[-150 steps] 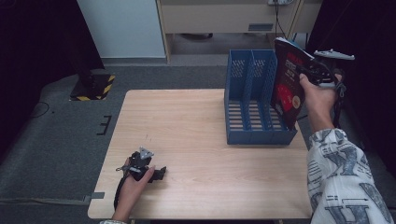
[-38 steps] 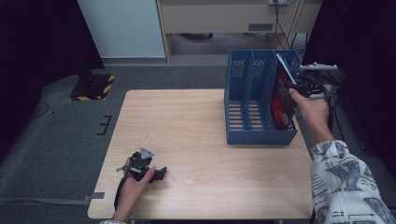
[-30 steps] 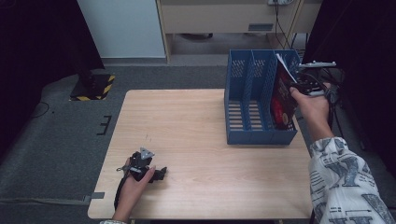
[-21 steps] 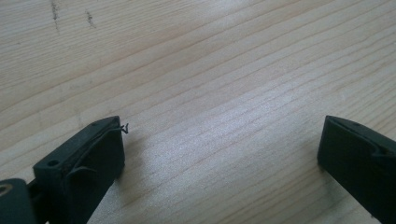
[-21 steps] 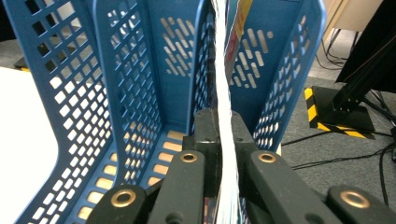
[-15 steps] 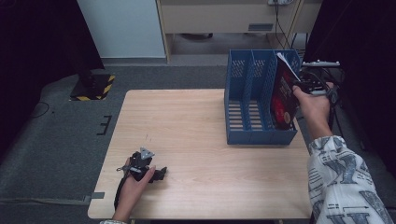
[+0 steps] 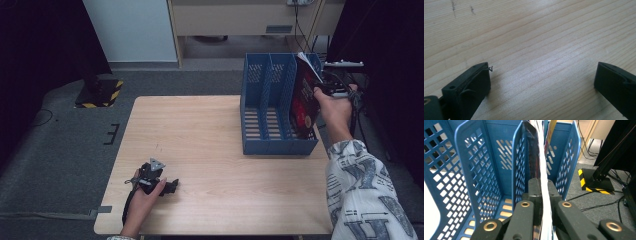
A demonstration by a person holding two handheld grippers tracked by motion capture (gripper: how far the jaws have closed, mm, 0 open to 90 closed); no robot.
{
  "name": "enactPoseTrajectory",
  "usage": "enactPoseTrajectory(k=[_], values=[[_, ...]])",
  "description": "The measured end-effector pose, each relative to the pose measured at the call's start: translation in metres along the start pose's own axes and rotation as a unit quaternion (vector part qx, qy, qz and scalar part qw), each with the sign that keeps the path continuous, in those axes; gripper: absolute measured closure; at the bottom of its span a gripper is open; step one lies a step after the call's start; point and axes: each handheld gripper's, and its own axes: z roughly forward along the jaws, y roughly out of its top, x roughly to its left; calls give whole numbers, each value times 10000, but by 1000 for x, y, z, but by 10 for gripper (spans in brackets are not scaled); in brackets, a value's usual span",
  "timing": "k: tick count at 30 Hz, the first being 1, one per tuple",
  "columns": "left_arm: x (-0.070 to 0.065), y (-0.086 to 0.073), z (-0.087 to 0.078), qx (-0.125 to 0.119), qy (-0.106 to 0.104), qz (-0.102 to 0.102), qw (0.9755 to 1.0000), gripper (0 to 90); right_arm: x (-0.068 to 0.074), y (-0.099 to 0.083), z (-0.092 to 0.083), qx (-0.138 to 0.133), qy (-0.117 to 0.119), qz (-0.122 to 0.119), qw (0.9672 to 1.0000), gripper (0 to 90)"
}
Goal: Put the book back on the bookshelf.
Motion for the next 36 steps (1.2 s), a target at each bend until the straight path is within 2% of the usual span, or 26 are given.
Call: enactPoseTrajectory(k=[7, 15, 19, 25, 30, 36], values=[[0, 0, 0, -3, -5, -9, 10000, 0, -3, -1, 7, 6, -92, 86, 9999, 872], [0, 0, 0, -11, -1, -13, 10000, 0, -2, 1, 12, -108, -227, 47, 9997, 872], [0, 0, 0, -3, -2, -11, 10000, 0, -2, 0, 16, -118, -184, 123, 9997, 872], [0, 0, 0, -8, -1, -12, 10000, 0, 3, 0, 19, -110, -234, 98, 9996, 871], [0, 0, 0, -8, -2, -11, 10000, 0, 4, 0, 18, -82, -372, -45, 9993, 871], [0, 0, 0, -5, -3, -10, 10000, 0, 3, 0, 19, -90, -344, -100, 9993, 870]])
